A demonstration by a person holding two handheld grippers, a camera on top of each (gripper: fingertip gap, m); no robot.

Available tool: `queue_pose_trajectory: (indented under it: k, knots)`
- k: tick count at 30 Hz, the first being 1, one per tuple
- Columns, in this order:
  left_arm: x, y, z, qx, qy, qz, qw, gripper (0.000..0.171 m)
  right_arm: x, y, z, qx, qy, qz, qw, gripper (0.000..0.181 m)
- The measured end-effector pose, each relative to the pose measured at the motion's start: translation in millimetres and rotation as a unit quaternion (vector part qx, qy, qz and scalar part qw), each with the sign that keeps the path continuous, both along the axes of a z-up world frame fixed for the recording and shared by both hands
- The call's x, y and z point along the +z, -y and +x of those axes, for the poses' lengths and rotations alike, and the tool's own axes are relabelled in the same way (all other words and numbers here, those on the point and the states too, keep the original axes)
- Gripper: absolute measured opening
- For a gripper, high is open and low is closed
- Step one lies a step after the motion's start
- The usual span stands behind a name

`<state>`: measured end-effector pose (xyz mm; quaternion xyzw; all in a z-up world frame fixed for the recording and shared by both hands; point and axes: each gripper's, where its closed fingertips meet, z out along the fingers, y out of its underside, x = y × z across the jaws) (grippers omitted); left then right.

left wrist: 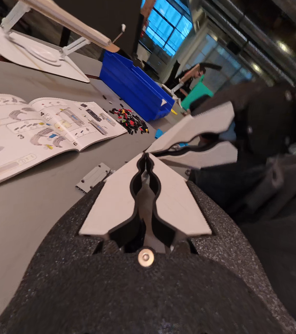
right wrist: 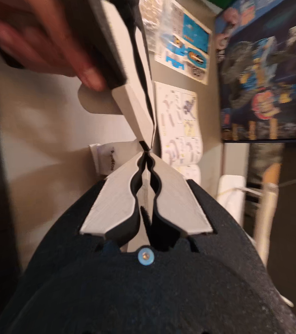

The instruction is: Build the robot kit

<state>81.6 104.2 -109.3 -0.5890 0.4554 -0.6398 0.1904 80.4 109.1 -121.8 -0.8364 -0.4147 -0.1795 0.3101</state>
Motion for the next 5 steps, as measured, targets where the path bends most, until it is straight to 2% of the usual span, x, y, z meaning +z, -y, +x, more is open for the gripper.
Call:
queue_pose_trajectory:
  k: [3, 5]
  knots:
    - [-5, 2, 1, 0.007, -0.012, -0.023, 1.0, 0.0, -3, 2, 2, -0.014, 0.101, 0.052, 0.993, 0.0]
    - [-6, 7, 3, 0.012, -0.018, -0.021, 1.0, 0.0, -4, 9, 3, -0.028, 0.102, 0.062, 0.992, 0.0]
